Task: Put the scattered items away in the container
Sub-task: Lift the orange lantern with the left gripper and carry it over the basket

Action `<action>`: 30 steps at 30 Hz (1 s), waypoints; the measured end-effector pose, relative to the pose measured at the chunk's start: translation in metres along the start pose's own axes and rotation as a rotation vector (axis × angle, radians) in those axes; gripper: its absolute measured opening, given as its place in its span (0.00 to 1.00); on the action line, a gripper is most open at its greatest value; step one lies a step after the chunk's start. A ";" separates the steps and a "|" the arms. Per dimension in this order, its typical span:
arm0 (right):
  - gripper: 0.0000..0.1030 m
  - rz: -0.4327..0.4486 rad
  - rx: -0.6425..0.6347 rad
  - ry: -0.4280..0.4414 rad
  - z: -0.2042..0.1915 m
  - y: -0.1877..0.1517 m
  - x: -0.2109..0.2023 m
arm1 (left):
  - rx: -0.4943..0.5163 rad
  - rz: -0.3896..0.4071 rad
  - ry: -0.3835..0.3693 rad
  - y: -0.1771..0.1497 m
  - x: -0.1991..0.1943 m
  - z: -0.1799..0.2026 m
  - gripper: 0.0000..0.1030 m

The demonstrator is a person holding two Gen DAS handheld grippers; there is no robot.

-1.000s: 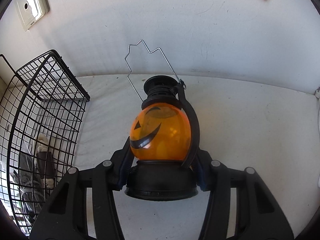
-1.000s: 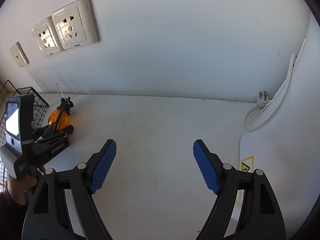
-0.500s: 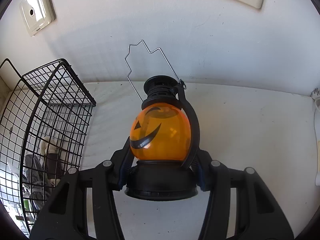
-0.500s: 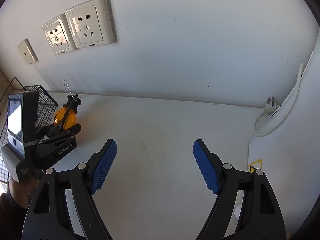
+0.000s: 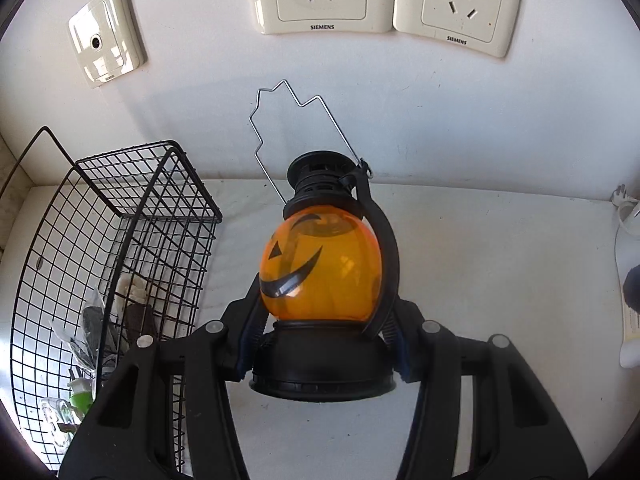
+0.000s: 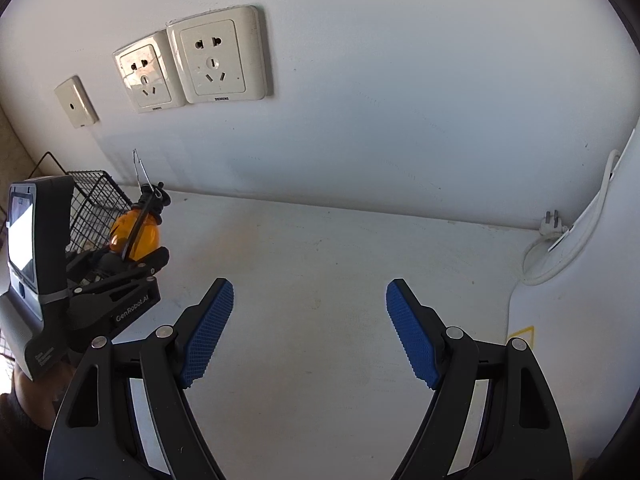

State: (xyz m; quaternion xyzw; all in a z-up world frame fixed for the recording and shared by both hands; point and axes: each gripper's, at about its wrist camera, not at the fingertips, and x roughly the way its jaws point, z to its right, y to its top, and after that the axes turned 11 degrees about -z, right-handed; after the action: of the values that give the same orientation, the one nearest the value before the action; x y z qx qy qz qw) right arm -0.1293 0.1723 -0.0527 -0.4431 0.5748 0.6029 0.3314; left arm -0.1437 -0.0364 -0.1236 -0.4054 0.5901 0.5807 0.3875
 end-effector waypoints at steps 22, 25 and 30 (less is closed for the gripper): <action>0.77 0.054 -0.104 0.035 -0.058 0.019 -0.032 | -0.081 0.051 0.032 0.001 -0.066 -0.047 0.46; 0.77 0.061 -0.124 0.045 -0.070 0.023 -0.036 | -0.101 0.055 0.039 -0.003 -0.074 -0.060 0.46; 0.77 0.071 -0.158 0.067 -0.093 0.027 -0.043 | -0.134 0.062 0.058 -0.011 -0.091 -0.076 0.46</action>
State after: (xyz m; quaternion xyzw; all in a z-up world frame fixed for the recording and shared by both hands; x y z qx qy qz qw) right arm -0.1227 0.0822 0.0027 -0.4672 0.5516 0.6425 0.2544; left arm -0.0989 -0.1094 -0.0408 -0.4283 0.5733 0.6187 0.3243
